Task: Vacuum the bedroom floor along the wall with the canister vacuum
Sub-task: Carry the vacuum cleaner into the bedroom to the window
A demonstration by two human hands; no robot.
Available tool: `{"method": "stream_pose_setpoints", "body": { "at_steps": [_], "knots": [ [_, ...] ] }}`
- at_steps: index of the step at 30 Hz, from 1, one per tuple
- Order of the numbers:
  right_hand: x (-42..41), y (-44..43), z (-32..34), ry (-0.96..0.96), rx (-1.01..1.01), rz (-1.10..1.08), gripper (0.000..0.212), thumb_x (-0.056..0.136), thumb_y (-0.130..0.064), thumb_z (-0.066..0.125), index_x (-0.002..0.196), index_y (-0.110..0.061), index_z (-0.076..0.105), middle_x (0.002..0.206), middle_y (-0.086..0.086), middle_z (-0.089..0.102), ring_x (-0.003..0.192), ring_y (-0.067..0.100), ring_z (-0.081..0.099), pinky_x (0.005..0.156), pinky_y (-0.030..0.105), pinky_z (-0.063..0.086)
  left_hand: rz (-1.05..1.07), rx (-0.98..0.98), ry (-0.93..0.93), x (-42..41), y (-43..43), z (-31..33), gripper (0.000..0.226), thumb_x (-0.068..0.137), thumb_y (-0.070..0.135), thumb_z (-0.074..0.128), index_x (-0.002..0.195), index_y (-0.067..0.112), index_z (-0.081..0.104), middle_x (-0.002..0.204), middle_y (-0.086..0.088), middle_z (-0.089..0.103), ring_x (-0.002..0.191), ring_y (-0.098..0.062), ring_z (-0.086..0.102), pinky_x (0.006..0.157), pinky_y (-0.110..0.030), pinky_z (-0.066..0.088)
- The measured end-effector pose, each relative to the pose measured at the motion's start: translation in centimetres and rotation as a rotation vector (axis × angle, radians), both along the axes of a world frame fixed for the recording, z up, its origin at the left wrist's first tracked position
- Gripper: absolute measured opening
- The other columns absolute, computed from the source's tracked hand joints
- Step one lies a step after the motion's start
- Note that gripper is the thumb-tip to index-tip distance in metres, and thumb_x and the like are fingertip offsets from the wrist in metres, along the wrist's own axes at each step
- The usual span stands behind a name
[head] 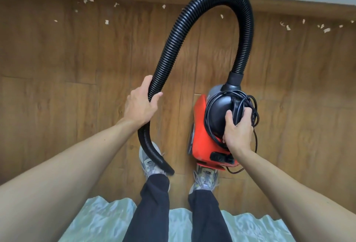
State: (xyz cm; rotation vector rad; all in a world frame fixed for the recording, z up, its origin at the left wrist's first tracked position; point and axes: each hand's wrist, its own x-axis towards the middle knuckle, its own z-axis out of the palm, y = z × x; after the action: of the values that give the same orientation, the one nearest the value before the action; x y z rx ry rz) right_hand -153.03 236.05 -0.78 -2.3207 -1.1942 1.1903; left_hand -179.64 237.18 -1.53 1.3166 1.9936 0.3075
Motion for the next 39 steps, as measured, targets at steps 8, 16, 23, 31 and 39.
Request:
{"method": "stream_pose_setpoints", "body": {
  "at_steps": [8, 16, 23, 31, 39],
  "knots": [
    [-0.3, -1.4, -2.7, -0.002, -0.009, 0.042, 0.015, 0.091, -0.045, 0.048, 0.087, -0.037, 0.036, 0.069, 0.021, 0.054, 0.055, 0.043, 0.054, 0.058, 0.058, 0.053, 0.132, -0.113, -0.124, 1.8, -3.2, -2.9, 0.036, 0.098, 0.026, 0.059, 0.131, 0.023, 0.045, 0.074, 0.011, 0.056, 0.058, -0.006, 0.055, 0.050, -0.017, 0.038],
    [-0.1, -2.9, -4.6, 0.058, 0.023, 0.023, 0.020, 0.097, -0.031, 0.051, 0.085, -0.036, 0.036, 0.066, 0.002, 0.053, 0.054, 0.031, 0.051, 0.056, 0.048, 0.053, 0.183, -0.171, -0.130, 2.8, -5.3, -5.8, 0.035, 0.097, 0.028, 0.060, 0.129, 0.024, 0.045, 0.069, 0.012, 0.055, 0.054, -0.005, 0.052, 0.049, -0.017, 0.036],
    [0.8, -3.9, -5.9, 0.062, 0.022, 0.028, 0.019, 0.098, -0.031, 0.049, 0.087, -0.039, 0.036, 0.063, 0.003, 0.052, 0.052, 0.032, 0.051, 0.053, 0.050, 0.053, 0.222, -0.216, -0.151, 3.8, -6.0, -7.3, 0.027, 0.097, 0.026, 0.061, 0.118, 0.020, 0.046, 0.070, 0.010, 0.052, 0.056, -0.008, 0.051, 0.050, -0.023, 0.036],
    [1.6, -4.7, -5.1, 0.041, -0.048, 0.009, 0.021, 0.098, -0.036, 0.050, 0.110, -0.025, 0.036, 0.069, 0.013, 0.055, 0.057, 0.030, 0.052, 0.060, 0.050, 0.051, 0.307, -0.280, -0.117, 3.9, -5.9, -6.0, 0.021, 0.097, 0.021, 0.060, 0.109, 0.017, 0.043, 0.079, 0.006, 0.055, 0.067, -0.011, 0.053, 0.053, -0.022, 0.034],
    [2.6, -2.1, -1.5, -0.096, -0.340, 0.322, 0.066, 0.094, -0.046, 0.058, 0.138, -0.005, 0.030, 0.125, 0.011, 0.058, 0.113, 0.033, 0.058, 0.085, 0.040, 0.049, 0.322, -0.340, -0.086, 2.7, -4.1, -0.6, 0.034, 0.097, 0.022, 0.058, 0.121, 0.012, 0.037, 0.106, -0.008, 0.057, 0.090, -0.025, 0.056, 0.068, -0.032, 0.040]
  ]
}}
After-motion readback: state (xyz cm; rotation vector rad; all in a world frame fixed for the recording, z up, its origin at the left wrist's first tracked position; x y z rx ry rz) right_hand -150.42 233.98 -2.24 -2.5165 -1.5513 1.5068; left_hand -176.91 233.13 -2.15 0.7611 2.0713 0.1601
